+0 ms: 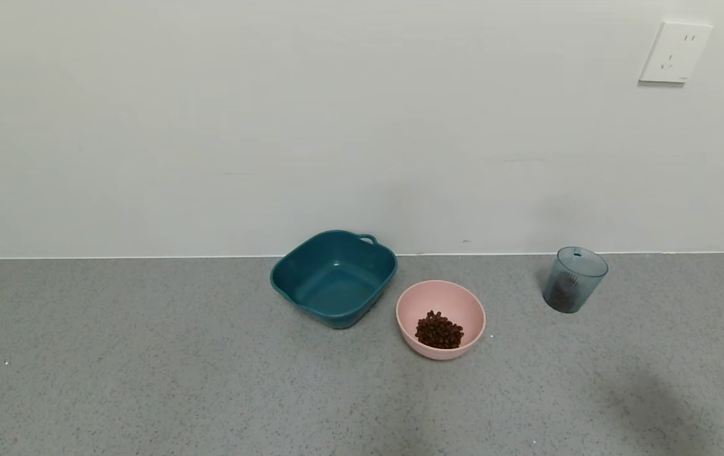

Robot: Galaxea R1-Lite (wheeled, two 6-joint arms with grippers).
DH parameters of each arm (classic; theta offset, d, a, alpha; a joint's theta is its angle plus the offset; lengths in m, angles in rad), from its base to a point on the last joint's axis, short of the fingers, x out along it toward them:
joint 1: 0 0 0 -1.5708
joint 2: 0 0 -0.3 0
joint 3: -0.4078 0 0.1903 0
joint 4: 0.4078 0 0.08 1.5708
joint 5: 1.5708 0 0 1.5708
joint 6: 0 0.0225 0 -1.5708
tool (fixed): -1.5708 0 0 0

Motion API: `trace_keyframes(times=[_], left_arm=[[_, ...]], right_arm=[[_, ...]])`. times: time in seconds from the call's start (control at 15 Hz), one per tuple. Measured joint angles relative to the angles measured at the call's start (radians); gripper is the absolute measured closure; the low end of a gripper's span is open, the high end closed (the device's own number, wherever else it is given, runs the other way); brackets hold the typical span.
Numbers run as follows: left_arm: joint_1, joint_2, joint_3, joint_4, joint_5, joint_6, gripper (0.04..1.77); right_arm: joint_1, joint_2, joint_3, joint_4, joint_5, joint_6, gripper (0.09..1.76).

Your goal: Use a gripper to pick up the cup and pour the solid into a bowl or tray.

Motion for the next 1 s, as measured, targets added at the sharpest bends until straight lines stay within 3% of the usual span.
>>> trace_keyframes(times=[0.27, 0.4, 0.67, 1.0], left_arm=[[0.000, 0.000, 0.000, 0.000, 0.000, 0.000, 0.06], [0.000, 0.000, 0.000, 0.000, 0.000, 0.000, 0.06], [0.000, 0.000, 0.000, 0.000, 0.000, 0.000, 0.06], [0.000, 0.000, 0.000, 0.000, 0.000, 0.000, 0.06]], right_arm=[[-0.031, -0.157, -0.024, 0.147, -0.007, -0.021, 0.15], [-0.093, -0.225, -0.057, 0.248, -0.015, -0.037, 0.15], [-0.196, -0.343, -0.059, 0.306, -0.007, -0.042, 0.15], [-0.131, -0.472, -0.041, 0.385, 0.018, -0.034, 0.15]])
